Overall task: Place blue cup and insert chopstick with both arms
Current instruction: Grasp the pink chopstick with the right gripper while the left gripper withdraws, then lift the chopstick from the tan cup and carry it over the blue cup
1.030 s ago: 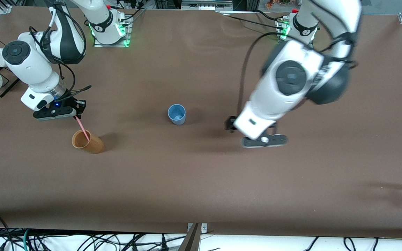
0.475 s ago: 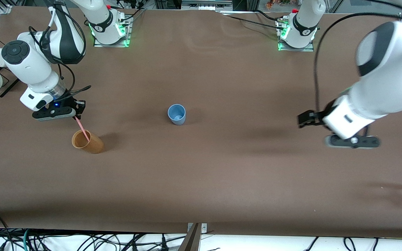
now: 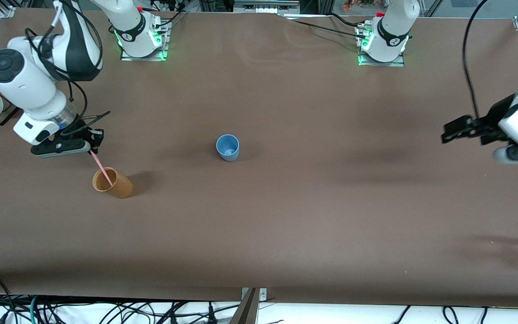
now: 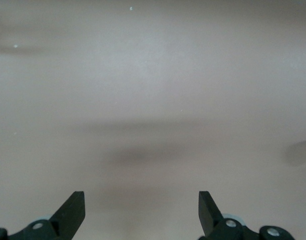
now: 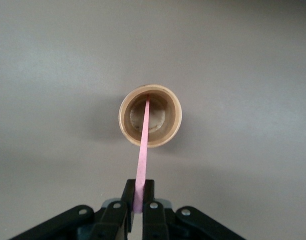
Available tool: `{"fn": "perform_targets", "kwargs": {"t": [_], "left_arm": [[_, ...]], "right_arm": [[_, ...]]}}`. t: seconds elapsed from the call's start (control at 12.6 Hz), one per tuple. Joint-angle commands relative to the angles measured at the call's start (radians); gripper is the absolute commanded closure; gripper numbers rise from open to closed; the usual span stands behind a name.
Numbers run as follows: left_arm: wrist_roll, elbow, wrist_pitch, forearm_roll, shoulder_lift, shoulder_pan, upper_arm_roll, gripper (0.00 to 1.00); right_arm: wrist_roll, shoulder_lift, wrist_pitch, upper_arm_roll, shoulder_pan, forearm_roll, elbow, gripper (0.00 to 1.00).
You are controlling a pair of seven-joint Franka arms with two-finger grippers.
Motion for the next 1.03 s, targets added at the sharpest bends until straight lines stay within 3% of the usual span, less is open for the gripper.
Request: {"fn": "perform_targets", "kwargs": {"t": [0.0,0.48,0.95], "left_arm": [[0.033,-0.101,-0.09,0.002,-0.109,0.018,-0.004,0.0],[0.036,-0.175,-0.081,0.008,-0.154,0.015,0.028,0.0],[0.036,-0.162,-0.081,0.007,-0.135,0.007,0.024,0.0]], "right_arm": [[0.001,-0.007,-0.16,0.009,0.012,0.008,0.114,1.0],[0.077,0.011,-0.541,0.01,0.128,0.01,0.416,1.0],[0.362,0.062,-0.609,0.01,0.328,0.051,0.499,1.0]]}}
